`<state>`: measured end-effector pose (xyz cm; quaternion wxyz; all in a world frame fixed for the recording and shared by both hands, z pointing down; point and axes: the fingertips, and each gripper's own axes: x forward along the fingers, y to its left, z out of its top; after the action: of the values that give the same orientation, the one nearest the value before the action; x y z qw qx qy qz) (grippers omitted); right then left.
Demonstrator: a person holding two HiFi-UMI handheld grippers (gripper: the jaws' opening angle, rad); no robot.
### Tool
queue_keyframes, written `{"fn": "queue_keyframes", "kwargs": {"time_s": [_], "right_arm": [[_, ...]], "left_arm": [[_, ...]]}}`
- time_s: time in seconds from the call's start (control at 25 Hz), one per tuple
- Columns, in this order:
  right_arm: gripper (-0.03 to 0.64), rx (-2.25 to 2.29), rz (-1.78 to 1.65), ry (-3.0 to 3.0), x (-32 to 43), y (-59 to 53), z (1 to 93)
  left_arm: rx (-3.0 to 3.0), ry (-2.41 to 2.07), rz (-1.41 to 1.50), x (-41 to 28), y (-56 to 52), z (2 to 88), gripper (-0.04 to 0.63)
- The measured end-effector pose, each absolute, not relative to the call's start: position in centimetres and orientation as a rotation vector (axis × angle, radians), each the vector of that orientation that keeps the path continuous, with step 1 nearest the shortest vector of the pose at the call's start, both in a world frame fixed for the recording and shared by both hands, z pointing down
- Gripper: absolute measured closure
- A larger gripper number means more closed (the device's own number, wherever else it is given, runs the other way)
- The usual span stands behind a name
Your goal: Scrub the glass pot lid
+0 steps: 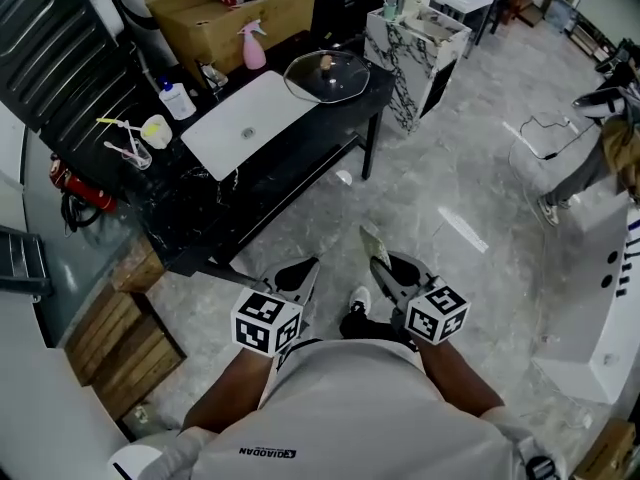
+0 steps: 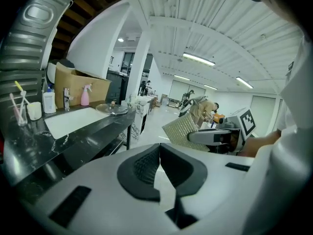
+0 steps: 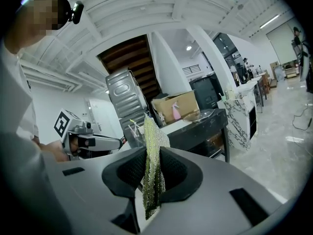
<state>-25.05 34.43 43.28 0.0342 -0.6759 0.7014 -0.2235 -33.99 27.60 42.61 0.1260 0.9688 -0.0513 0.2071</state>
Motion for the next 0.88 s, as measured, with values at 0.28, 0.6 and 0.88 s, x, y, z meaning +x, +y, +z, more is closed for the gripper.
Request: {"fn": "queue_keyframes", "kwargs": {"time_s": [0.28,0.6,0.88], "right_arm": [[0.532,-2.020,-0.718,2.161,-15.8,30.4,42.8],[0.532,-2.001,-0.712,2.190,-8.0,27.5,43.2],[0.532,-1.996,-0.753,2.153,-5.0,27.2,44.3]], "left_arm": [[2.799,-0.198,0.608,-25.2,23.7,41.3,0.580],[2.810,-0.224,0.611,-17.2,21.1,41.6,0.580],[2.808,-0.212,0.657,-13.9,20.3,42.4,0.580]]}}
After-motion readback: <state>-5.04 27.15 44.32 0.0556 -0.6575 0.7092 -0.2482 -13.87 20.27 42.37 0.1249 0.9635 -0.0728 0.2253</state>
